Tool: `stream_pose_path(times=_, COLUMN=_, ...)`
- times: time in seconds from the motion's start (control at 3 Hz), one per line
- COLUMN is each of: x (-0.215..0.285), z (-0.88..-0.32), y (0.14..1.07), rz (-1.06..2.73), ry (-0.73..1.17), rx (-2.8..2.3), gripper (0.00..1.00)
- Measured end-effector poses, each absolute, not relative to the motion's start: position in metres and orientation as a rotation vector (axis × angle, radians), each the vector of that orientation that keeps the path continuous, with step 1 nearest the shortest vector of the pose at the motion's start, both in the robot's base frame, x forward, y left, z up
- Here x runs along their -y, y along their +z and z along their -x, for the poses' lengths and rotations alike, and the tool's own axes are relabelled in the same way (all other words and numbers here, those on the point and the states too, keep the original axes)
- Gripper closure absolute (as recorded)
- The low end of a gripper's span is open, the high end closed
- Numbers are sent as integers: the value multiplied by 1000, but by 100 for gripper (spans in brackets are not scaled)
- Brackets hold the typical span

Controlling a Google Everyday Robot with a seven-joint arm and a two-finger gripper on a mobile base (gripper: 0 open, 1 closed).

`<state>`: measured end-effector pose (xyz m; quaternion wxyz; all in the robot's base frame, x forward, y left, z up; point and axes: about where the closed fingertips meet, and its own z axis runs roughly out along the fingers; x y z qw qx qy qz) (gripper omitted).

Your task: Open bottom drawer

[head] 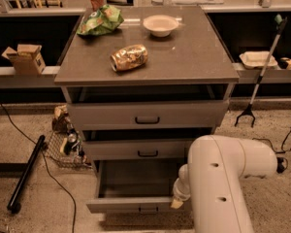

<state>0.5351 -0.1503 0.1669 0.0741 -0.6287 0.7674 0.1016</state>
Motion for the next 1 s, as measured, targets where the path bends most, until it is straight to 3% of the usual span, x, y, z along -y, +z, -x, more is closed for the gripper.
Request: stream_pose_path(times=1.0, x=154, z=-511, y=164, rz=1811, ry=304, rx=-2302, gripper=100)
